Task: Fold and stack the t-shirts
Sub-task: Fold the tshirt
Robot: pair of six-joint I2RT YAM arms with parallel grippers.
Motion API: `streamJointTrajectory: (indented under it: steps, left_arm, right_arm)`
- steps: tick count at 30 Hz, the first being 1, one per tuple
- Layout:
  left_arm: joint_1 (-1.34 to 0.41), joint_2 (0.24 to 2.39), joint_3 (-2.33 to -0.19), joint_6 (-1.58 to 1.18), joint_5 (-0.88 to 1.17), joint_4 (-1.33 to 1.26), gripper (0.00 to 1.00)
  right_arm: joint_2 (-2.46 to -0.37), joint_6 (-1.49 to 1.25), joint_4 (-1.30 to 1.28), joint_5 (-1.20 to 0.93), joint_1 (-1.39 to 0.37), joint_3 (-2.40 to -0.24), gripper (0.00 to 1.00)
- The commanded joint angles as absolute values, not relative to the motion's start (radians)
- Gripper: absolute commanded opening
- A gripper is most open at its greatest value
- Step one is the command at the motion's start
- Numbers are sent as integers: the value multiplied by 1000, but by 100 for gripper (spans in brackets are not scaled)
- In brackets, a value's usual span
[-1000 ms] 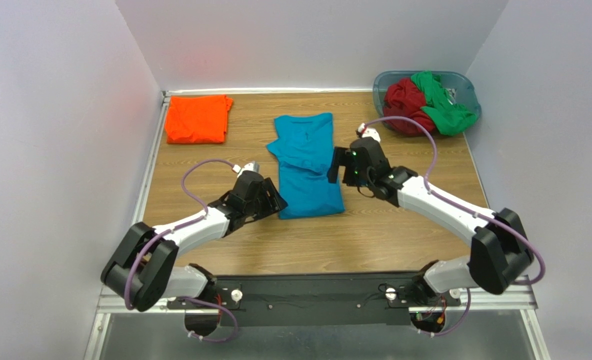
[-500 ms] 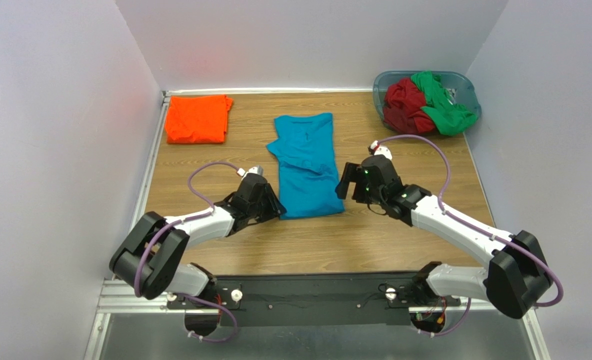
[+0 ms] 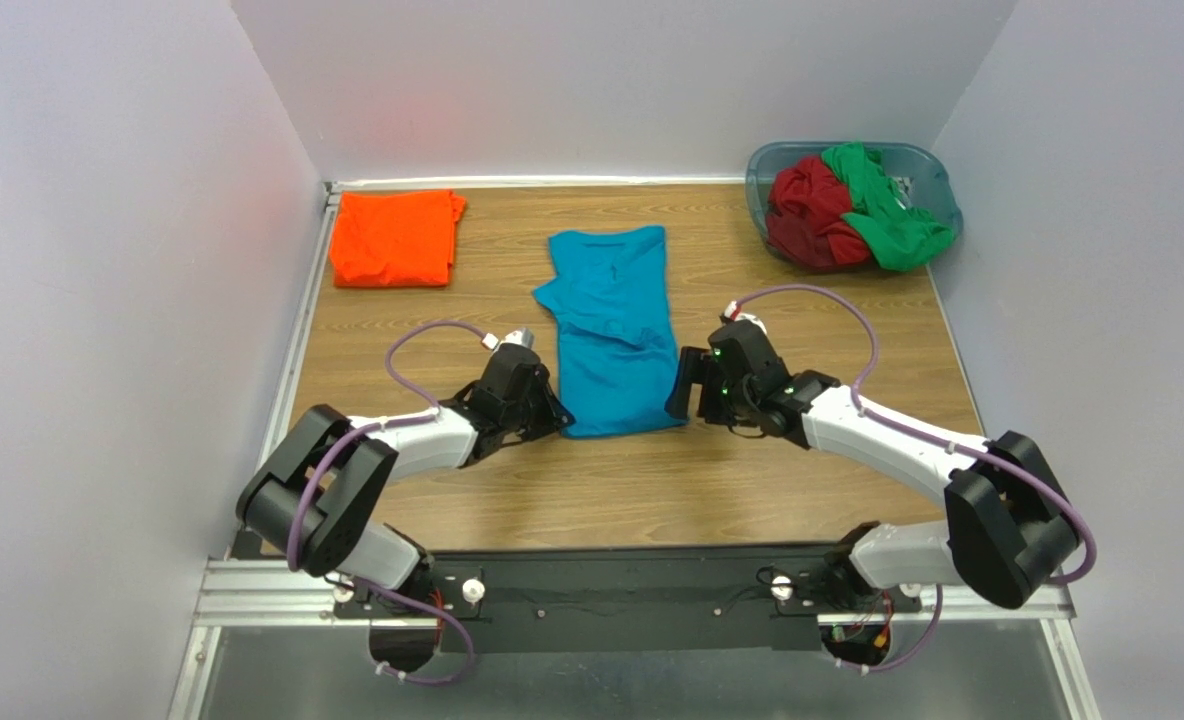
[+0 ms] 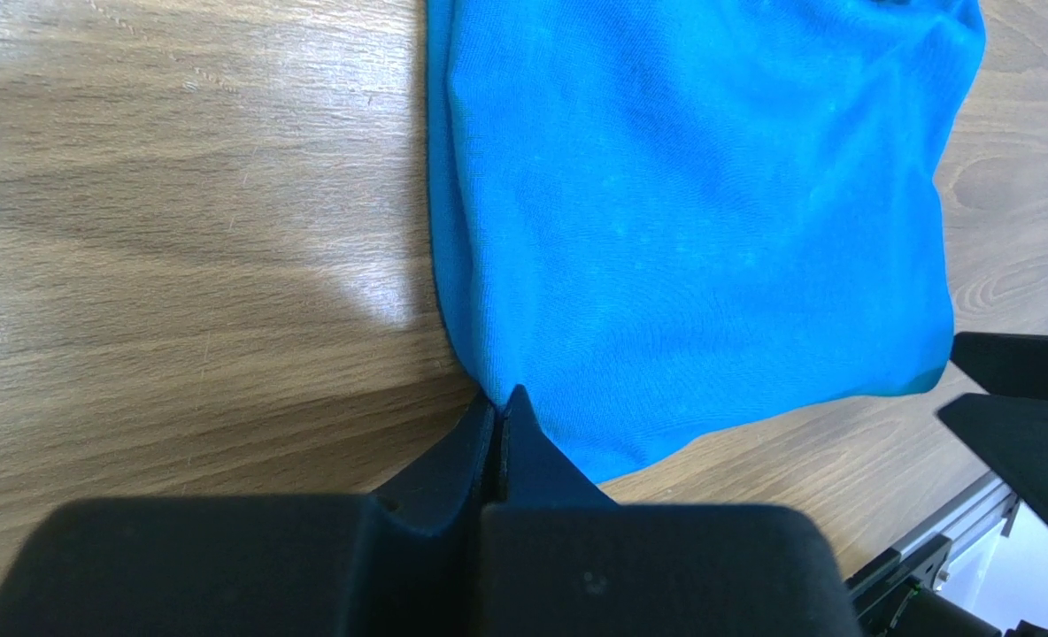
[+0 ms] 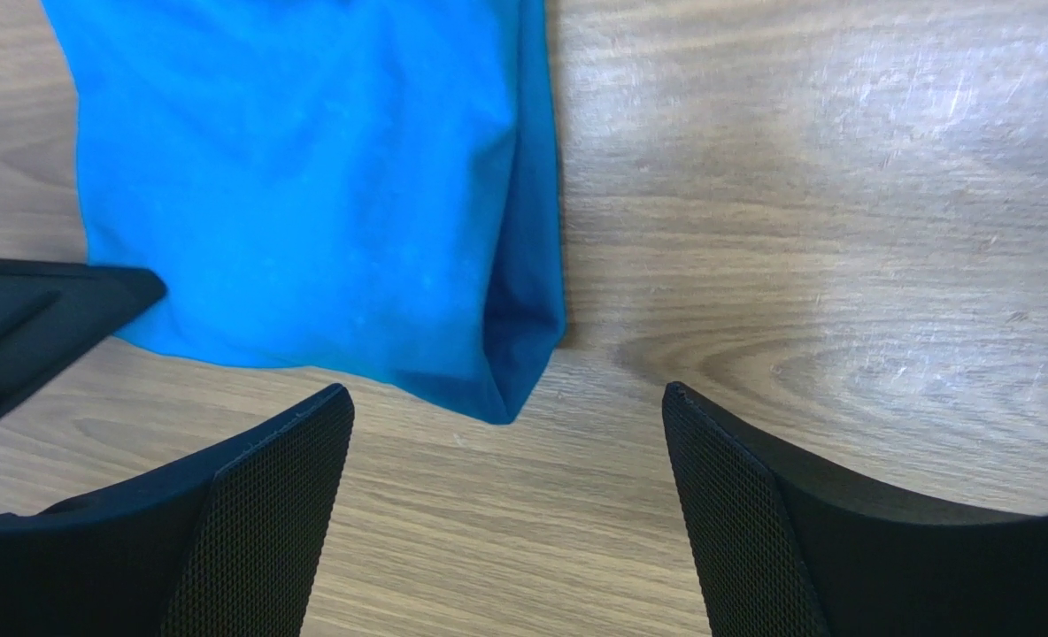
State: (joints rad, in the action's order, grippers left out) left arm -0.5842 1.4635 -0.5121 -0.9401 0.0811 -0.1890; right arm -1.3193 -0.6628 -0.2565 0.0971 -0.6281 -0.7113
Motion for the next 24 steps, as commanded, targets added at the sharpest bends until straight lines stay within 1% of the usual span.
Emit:
streamJointTrajectory:
  steps: [1, 3, 4, 13, 17, 18, 19, 21, 22, 24]
  left_arm:
    - [-592, 1462, -474, -934, 83, -135, 0]
    - [-592, 1451, -468, -939, 84, -126, 0]
    - [-594, 1447, -463, -940, 83, -124, 0]
    - [-595, 1431, -449, -942, 69, -106, 0]
    - [-598, 1428, -449, -943, 71, -89, 1]
    - [-600, 1424, -446, -945, 69, -86, 3]
    - [-600, 1414, -439, -948, 69, -84, 5]
    - [-601, 1404, -431, -951, 69, -78, 7]
    - [-603, 1391, -428, -953, 68, -77, 8]
    - [-606, 1384, -419, -957, 64, -78, 8]
  right_arm:
    - [-1359, -673, -262, 65, -623, -692, 85]
    - [-1379, -672, -262, 28, -621, -690, 78]
    - [-1388, -672, -262, 20, -621, -687, 76]
    - [-1460, -663, -249, 84, -623, -689, 72]
    - [-1480, -658, -233, 35, -621, -686, 66]
    - [-1486, -658, -230, 29, -623, -683, 64]
    - [-1489, -658, -226, 20, -621, -678, 59]
    - [-1497, -658, -222, 6, -623, -675, 53]
    - [-1500, -655, -216, 6, -623, -675, 47]
    - [-1508, -655, -207, -52, -621, -669, 42]
